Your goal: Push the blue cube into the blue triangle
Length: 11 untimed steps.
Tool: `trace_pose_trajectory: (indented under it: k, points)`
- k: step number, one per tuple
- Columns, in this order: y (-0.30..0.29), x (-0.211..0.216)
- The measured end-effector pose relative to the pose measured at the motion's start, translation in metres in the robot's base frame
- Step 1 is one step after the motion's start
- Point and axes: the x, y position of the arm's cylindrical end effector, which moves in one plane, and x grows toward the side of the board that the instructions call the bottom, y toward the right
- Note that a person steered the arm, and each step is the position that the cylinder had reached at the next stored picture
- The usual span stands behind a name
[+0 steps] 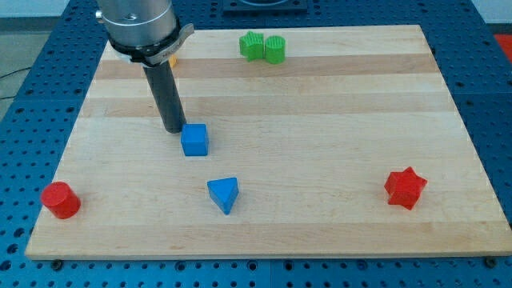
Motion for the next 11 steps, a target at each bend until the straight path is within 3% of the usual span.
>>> trace_pose_trajectory:
  k: [2, 3, 4, 6, 10, 11]
  points:
    - [0.02, 0.056]
    - [0.022, 0.056]
    - [0.022, 0.03]
    - [0.057, 0.047]
    - [0.053, 0.078]
    - [0.053, 0.065]
